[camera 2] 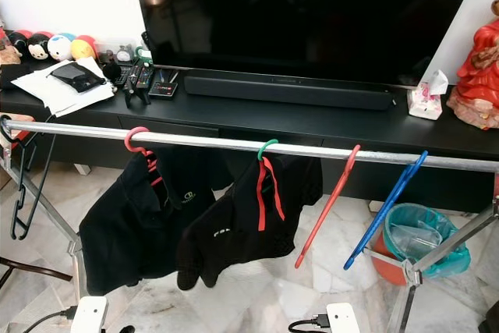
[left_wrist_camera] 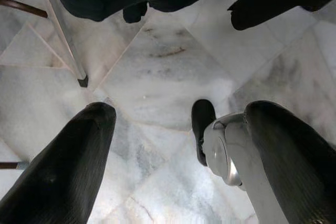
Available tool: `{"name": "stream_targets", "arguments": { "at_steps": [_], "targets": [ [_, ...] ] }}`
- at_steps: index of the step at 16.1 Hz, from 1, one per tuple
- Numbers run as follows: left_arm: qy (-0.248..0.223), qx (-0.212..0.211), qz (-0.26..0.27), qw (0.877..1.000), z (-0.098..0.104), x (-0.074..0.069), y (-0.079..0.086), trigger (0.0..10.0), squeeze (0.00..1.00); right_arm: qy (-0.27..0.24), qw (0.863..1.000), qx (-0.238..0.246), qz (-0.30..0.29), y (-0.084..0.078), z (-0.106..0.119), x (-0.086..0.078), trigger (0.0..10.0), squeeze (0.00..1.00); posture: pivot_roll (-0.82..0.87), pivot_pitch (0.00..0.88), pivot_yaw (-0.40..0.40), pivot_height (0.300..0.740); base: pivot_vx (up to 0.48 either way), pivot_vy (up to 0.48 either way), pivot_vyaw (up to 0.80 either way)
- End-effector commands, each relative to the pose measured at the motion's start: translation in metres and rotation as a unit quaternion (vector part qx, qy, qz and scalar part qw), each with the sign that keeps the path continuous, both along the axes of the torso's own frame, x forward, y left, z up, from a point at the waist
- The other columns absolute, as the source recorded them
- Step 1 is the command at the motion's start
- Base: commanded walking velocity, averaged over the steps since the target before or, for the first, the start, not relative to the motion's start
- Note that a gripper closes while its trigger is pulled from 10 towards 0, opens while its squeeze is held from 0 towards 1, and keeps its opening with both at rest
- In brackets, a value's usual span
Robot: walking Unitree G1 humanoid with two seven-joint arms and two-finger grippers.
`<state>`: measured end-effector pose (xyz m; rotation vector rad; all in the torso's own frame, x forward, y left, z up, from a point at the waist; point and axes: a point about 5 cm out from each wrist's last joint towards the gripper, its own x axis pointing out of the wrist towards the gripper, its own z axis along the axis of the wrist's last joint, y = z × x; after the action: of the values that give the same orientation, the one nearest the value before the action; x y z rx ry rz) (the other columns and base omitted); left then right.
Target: Hang hanger
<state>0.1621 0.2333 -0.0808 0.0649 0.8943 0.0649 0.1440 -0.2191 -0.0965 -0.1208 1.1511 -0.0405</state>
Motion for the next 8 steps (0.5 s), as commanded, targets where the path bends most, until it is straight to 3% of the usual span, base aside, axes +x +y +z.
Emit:
{"name": "stream_targets", "arguments": {
  "at_steps": [1, 8],
  "targets": [
    [0.004, -0.002, -0.001, 1.000, -0.0021, -0.0044, -0.0011, 10.0, 0.00, 0.000, 1.000, -0.001, -0.008, -0.0017, -0.0002, -0.0014, 10.0, 0.00, 0.07, 0.000, -0.024, 0.732, 0.000, 0.000, 0.00],
    [0.015, 0.011, -0.034, 0.999, -0.0032, -0.0037, -0.0055, 10.0, 0.00, -0.003, 1.000, 0.000, -0.004, -0.0019, -0.0002, -0.0018, 10.0, 0.00, 0.07, 0.000, -0.026, 0.732, 0.000, 0.000, 0.00]
  ]
}}
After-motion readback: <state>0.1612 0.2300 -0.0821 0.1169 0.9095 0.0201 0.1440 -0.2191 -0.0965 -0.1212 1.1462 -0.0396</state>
